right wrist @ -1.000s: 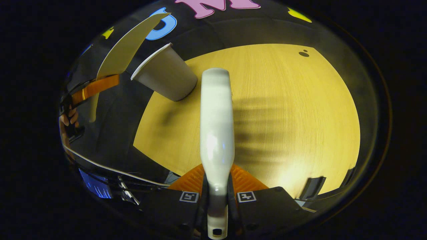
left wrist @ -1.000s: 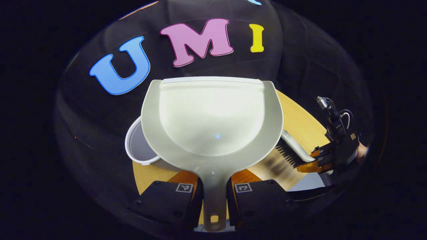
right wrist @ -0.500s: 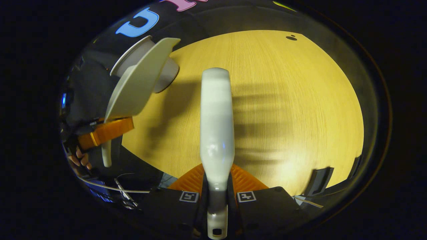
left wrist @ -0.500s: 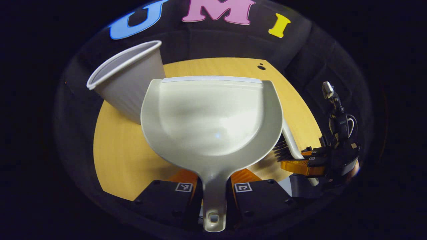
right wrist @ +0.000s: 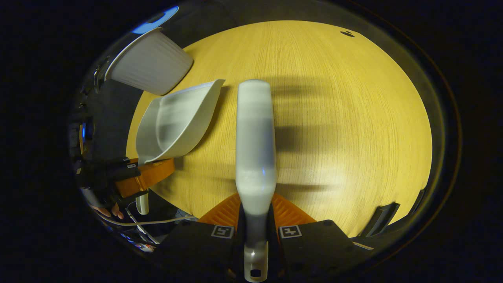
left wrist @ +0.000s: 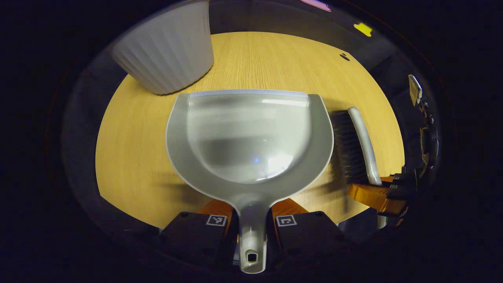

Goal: Pick up the small broom and dustpan from the desktop, sweep the trash into the dustpan with the broom, and then empty the trash into the garbage bin.

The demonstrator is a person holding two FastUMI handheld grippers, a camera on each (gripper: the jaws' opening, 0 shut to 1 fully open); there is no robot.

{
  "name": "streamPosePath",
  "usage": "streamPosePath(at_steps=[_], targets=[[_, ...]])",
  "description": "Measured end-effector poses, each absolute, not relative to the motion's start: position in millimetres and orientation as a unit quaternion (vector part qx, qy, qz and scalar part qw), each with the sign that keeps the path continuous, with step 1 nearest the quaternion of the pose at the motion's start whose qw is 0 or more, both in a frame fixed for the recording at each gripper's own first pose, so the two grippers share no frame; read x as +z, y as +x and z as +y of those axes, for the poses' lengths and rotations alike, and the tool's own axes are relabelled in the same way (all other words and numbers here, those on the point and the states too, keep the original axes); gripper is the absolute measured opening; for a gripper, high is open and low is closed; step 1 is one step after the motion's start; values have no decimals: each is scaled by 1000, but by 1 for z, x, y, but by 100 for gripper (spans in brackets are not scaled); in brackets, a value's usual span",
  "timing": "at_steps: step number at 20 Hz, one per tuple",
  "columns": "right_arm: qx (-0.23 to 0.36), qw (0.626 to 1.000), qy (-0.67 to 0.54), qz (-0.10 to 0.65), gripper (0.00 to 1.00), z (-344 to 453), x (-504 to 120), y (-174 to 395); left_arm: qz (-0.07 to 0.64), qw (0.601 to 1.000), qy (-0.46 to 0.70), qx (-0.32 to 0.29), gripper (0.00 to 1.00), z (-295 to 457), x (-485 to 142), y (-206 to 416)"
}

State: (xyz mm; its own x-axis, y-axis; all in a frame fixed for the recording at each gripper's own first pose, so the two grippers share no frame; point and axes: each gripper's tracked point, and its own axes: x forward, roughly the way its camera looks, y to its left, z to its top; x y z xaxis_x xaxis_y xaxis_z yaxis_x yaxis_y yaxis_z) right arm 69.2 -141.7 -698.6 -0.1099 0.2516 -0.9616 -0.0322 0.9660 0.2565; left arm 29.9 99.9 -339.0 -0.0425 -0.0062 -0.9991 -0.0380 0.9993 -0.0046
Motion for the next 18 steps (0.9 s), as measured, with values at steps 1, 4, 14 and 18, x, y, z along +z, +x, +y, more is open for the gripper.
streamPosePath(at_steps=[1, 4, 14, 18], targets=[[108, 658, 64, 742, 28, -140, -704, 69, 727, 687, -18, 10, 30, 104, -343, 33], [101, 654, 48, 748, 28, -133, -706, 67, 740, 673, -7, 16, 30, 102, -353, 34], [85, 624, 78, 773, 29, -126, -714, 71, 761, 648, -20, 27, 29, 101, -353, 24], [95, 630, 78, 767, 37, -125, -710, 76, 762, 647, -36, 11, 31, 97, -348, 23]])
